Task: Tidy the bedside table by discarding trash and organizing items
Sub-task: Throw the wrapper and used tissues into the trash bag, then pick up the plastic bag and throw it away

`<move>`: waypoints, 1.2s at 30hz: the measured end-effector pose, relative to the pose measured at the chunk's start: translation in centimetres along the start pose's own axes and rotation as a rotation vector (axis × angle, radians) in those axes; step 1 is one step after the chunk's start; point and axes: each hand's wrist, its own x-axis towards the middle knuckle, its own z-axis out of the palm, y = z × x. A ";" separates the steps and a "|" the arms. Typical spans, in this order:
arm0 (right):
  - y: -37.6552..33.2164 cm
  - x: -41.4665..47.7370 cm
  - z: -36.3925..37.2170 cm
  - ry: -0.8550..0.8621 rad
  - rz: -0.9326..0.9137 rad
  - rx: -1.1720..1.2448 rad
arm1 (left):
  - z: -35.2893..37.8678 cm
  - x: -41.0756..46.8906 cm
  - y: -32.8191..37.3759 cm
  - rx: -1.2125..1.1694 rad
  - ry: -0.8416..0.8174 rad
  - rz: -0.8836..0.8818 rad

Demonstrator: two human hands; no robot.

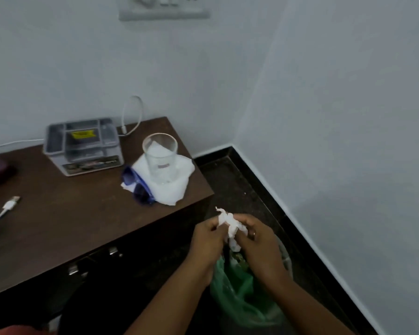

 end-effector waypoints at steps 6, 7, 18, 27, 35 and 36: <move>7.0 -2.4 -3.1 0.147 0.151 -0.040 | 4.5 2.8 -6.4 0.276 -0.103 -0.115; 8.2 -2.5 -3.3 0.161 0.176 -0.052 | 4.9 3.1 -7.1 0.304 -0.133 -0.123; 13.2 -3.6 -3.6 0.207 0.272 -0.314 | 4.0 5.0 -10.7 0.516 -0.205 -0.244; 6.0 -1.6 -2.5 0.180 0.066 -0.283 | 1.6 0.9 -1.0 0.163 -0.145 -0.059; -7.9 1.9 7.3 -0.107 -0.424 -0.168 | -12.5 -8.0 9.1 -0.036 0.205 0.361; -9.3 2.2 9.1 -0.148 -0.472 -0.159 | -14.7 -9.2 9.7 -0.027 0.268 0.395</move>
